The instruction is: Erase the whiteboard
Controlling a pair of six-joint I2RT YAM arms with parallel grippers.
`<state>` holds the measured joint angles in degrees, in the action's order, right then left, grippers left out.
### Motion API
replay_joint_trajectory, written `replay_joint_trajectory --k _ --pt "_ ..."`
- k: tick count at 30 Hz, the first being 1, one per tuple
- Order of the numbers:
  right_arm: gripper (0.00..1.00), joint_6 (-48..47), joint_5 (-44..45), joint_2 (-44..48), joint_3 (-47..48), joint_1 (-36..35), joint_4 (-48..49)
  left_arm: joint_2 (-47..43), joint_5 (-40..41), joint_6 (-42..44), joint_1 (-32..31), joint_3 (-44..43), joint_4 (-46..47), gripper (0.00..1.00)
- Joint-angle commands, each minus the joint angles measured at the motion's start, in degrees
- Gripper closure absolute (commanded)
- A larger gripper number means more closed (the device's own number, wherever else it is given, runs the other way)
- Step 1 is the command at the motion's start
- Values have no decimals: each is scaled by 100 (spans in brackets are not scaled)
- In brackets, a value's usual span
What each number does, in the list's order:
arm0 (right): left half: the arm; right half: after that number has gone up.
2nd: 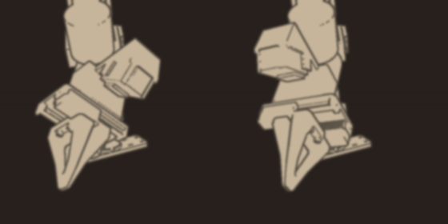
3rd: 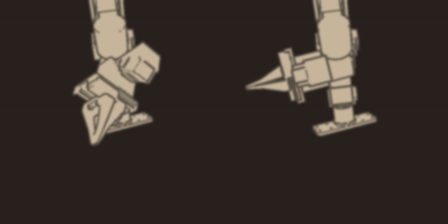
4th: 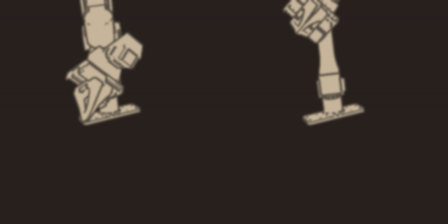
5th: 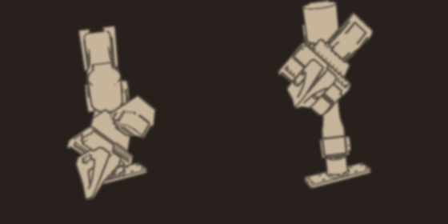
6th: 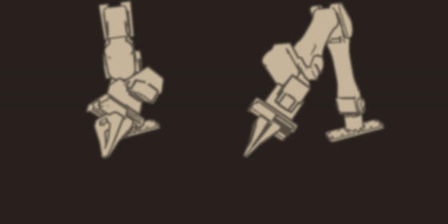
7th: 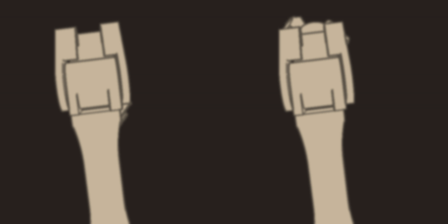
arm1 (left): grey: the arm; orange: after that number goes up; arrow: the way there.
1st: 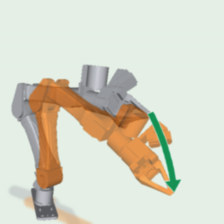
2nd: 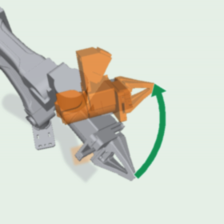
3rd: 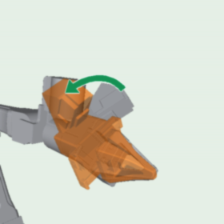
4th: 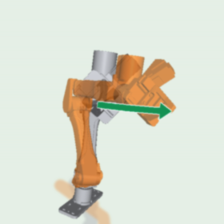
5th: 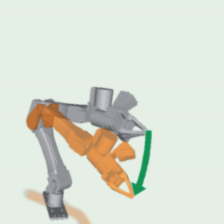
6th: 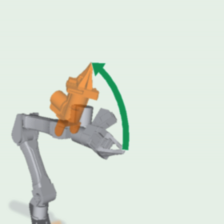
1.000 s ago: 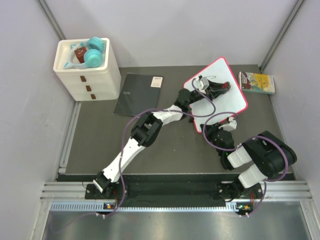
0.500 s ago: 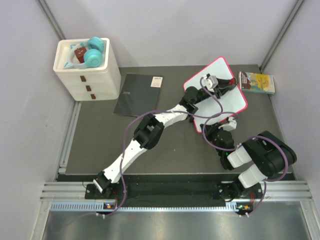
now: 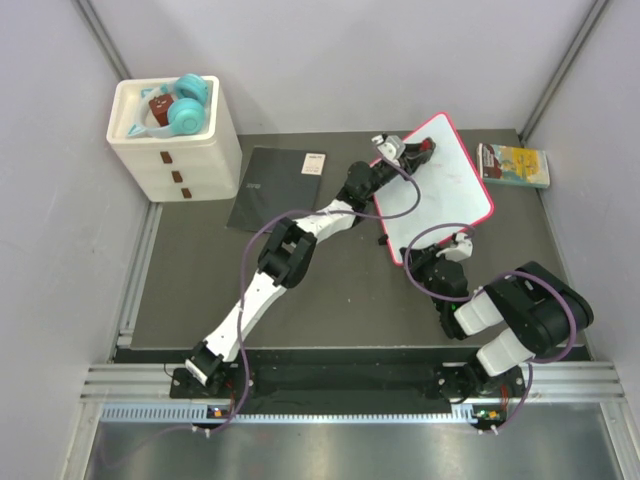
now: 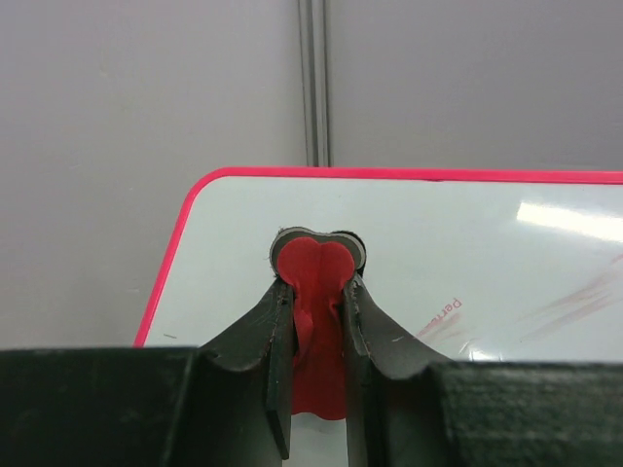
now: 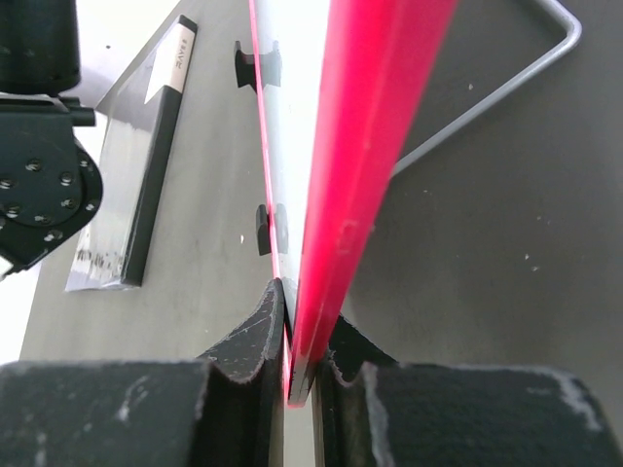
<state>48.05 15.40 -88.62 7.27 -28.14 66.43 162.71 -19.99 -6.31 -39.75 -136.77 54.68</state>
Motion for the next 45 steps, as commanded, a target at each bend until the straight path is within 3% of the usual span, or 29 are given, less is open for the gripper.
replay_joint_trajectory --k 1,13,20,25,30,35,45 --pt "100 -683 -1030 -340 -191 -350 -2214 -55 -321 -388 -130 159 341 100" --pt "100 -683 -1030 -332 -182 -350 -2214 -574 -998 -794 -560 458 984 100" --pt "100 -674 -1030 -314 -199 -359 -2223 -135 27 278 -429 -34 -35 100" --pt "100 -683 -1048 -358 -199 -359 -2187 155 680 227 -113 176 -36 100" --pt "100 -683 -1065 -402 -164 -359 -2161 225 847 15 72 327 -35 100" --pt "100 -683 -1083 -428 -173 -368 -2126 358 1128 111 239 -139 -563 100" --pt "100 -674 -1083 -437 -182 -368 -2117 454 944 -134 275 -358 -151 100"
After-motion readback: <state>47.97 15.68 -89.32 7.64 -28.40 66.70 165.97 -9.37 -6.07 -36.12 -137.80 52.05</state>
